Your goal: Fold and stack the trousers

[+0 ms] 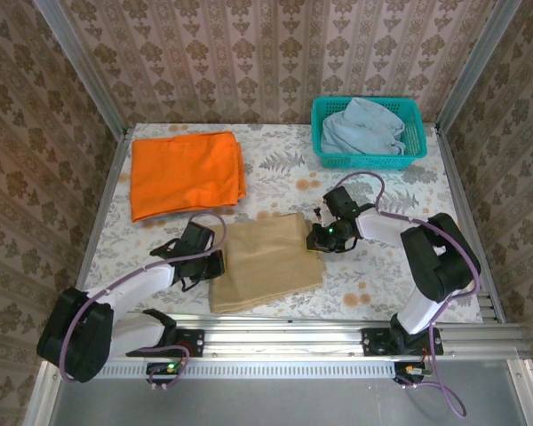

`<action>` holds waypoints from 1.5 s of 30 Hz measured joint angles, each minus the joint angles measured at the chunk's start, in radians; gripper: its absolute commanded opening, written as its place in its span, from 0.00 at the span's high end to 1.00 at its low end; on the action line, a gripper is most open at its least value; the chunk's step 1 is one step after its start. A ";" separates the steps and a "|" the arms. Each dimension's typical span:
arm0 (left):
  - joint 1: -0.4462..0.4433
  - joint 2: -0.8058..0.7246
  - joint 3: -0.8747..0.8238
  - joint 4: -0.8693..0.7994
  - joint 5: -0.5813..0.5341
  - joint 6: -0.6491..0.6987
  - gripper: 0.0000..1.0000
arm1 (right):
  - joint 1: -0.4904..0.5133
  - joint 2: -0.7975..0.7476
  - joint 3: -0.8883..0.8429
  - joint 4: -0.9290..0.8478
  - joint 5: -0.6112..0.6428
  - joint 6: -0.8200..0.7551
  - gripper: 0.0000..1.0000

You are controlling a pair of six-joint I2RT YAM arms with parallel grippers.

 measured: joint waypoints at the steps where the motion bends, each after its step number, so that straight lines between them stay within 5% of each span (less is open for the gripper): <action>1: 0.003 -0.012 0.011 -0.019 -0.001 0.006 1.00 | 0.000 -0.012 -0.004 0.000 0.000 0.006 1.00; 29: 0.053 -0.036 0.520 -0.349 -0.007 0.178 1.00 | 0.006 -0.320 0.145 -0.140 0.000 0.069 1.00; 45: 0.346 0.248 0.947 -0.424 -0.018 0.343 1.00 | 0.053 -0.057 0.602 -0.157 -0.001 0.077 1.00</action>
